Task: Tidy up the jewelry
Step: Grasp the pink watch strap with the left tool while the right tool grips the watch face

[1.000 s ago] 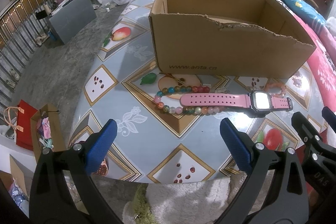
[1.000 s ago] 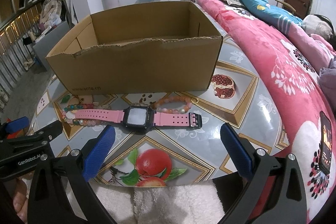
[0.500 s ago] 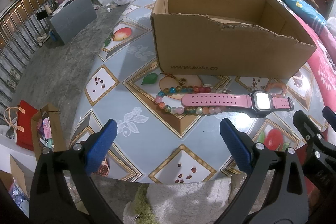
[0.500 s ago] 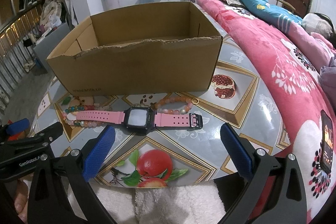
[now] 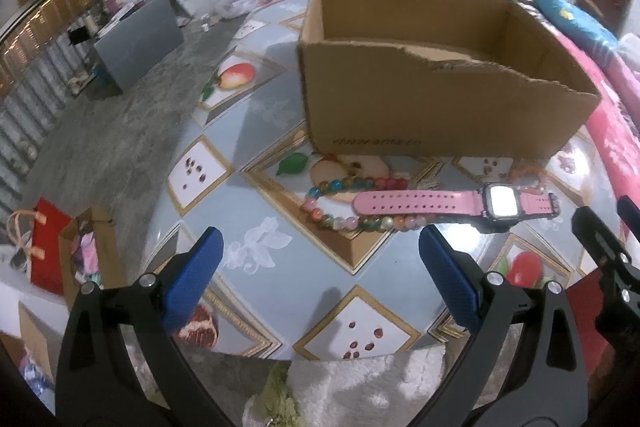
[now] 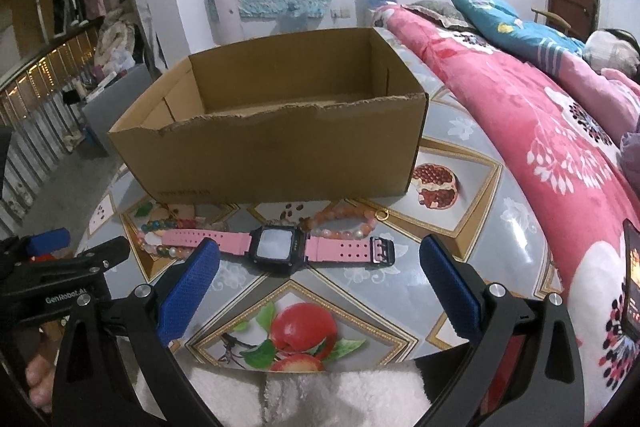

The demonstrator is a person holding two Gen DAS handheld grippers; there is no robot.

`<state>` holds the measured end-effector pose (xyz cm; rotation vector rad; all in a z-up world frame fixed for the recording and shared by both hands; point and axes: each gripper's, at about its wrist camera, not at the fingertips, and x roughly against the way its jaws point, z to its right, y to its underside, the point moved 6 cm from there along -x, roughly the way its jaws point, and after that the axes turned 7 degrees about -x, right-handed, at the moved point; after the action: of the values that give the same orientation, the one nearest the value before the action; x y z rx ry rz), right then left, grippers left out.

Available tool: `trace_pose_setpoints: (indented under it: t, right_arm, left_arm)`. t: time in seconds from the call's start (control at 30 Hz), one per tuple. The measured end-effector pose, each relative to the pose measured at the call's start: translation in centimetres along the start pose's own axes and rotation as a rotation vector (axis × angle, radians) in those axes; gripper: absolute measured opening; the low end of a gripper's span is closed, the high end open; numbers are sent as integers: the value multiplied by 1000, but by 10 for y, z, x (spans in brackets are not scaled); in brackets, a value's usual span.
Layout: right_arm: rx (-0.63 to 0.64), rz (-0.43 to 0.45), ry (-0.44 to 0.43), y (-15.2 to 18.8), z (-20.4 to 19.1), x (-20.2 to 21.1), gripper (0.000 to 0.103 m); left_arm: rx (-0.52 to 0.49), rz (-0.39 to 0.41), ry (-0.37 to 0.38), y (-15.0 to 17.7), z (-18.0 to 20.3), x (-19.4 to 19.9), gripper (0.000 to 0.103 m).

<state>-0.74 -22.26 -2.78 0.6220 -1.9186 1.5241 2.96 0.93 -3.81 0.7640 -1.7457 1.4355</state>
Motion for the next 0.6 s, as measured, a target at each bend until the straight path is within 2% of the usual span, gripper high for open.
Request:
trace_pose_setpoints:
  t: [0.1, 0.2, 0.3, 0.37, 0.4, 0.5, 0.53, 0.6]
  right_arm:
    - [19, 26, -24, 0, 1, 2, 98]
    - [52, 65, -47, -1, 1, 5, 98]
    - [113, 99, -58, 0, 2, 7, 98]
    - [146, 90, -75, 0, 2, 3, 93]
    - [156, 80, -80, 0, 2, 0, 88]
    - [204, 31, -116, 0, -2, -14, 74]
    - [227, 15, -130, 2, -5, -18, 70]
    - [293, -22, -173, 7, -15, -29, 67]
  left_arm:
    - [-26, 54, 44, -5, 3, 4, 94]
    - [-14, 109, 134, -10, 4, 9, 95]
    - [41, 155, 252, -13, 3, 12, 95]
    - [98, 169, 316, -15, 0, 9, 95]
    - [124, 168, 338, -15, -1, 5, 95]
    - [169, 141, 368, -16, -3, -7, 95]
    - [173, 139, 364, -17, -4, -12, 95]
    - [171, 147, 330, -16, -8, -16, 95]
